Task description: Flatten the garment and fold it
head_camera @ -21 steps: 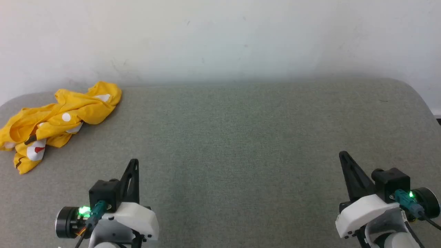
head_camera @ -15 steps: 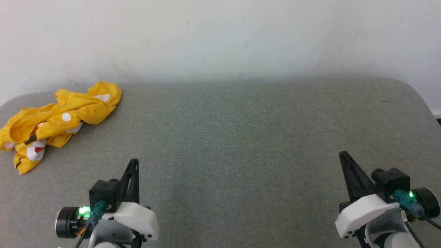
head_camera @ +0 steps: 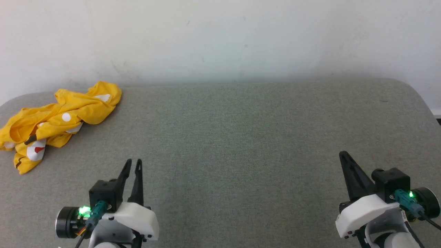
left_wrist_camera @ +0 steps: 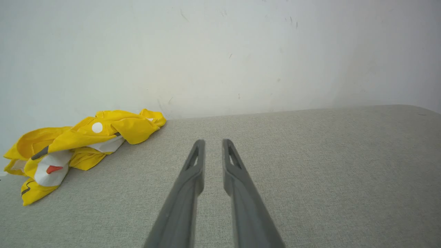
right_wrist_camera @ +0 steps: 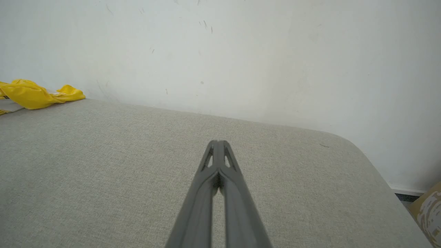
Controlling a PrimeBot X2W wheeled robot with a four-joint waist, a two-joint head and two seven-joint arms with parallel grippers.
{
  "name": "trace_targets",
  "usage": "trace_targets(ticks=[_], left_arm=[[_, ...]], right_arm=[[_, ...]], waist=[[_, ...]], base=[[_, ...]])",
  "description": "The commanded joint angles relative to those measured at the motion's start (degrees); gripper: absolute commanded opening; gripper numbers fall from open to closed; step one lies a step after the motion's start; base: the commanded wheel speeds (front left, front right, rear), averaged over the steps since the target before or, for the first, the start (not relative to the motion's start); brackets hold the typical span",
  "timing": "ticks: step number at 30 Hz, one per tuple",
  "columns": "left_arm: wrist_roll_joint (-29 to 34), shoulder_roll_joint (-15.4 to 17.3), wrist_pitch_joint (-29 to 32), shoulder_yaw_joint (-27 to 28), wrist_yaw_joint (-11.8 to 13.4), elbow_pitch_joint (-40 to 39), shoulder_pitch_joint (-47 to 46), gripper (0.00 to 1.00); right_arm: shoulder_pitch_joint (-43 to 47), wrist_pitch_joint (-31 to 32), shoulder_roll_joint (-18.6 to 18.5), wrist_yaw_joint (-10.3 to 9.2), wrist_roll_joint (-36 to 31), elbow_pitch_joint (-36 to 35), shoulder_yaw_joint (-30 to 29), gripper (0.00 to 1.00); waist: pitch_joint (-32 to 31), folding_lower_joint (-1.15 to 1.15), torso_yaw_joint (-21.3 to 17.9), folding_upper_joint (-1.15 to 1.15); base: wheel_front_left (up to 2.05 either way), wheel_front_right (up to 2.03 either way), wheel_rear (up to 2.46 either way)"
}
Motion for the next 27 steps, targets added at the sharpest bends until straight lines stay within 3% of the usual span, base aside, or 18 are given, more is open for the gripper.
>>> trace_targets(ticks=[1, 27], left_arm=[[0.0, 0.0, 0.0, 0.0, 0.0, 0.0, 0.0, 1.0], [-2.2, -0.1, -3.0, 0.1, -0.5, -2.0, 1.1, 1.0]], right_arm=[[0.0, 0.0, 0.0, 0.0, 0.0, 0.0, 0.0, 1.0], [0.8, -3.0, 0.0, -0.01, 3.1, 0.8, -2.5, 1.0]], waist=[[0.0, 0.0, 0.0, 0.0], [0.3, 0.0, 0.4, 0.0]], base=[[0.0, 0.0, 0.0], [0.0, 0.0, 0.0]])
